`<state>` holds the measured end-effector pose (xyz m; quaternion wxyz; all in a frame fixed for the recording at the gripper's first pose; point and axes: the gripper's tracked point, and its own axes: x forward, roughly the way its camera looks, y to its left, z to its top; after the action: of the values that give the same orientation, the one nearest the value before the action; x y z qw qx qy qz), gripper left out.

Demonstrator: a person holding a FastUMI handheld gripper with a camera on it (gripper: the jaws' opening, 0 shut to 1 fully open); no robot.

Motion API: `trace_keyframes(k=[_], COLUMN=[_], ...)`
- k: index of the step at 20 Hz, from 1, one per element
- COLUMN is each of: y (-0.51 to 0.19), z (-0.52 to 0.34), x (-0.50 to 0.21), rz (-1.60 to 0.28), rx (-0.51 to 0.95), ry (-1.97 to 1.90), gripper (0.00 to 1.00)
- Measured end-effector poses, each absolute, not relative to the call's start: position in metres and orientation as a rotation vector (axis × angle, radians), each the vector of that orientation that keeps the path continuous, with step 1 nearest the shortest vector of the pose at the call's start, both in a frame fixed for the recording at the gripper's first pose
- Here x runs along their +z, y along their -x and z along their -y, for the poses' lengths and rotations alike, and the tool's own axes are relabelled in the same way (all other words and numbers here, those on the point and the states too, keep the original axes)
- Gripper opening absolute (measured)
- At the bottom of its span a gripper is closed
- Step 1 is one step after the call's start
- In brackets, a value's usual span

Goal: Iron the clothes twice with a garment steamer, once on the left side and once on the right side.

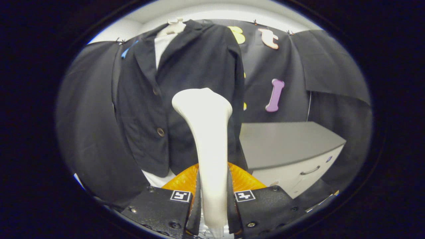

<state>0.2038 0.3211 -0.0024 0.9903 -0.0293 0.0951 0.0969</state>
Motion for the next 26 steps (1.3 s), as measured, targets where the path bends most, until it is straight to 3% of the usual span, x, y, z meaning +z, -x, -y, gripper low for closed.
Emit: trace_keyframes(k=[6,17,26], y=[-0.169,-0.153,-0.2], z=[-0.378,-0.519,-0.594], x=[0.095,0.211,0.243], rz=[-0.02,0.163,0.208], rx=[0.273,0.345,0.235], ry=[0.035,0.054,0.174], gripper=[0.35,0.35,0.35])
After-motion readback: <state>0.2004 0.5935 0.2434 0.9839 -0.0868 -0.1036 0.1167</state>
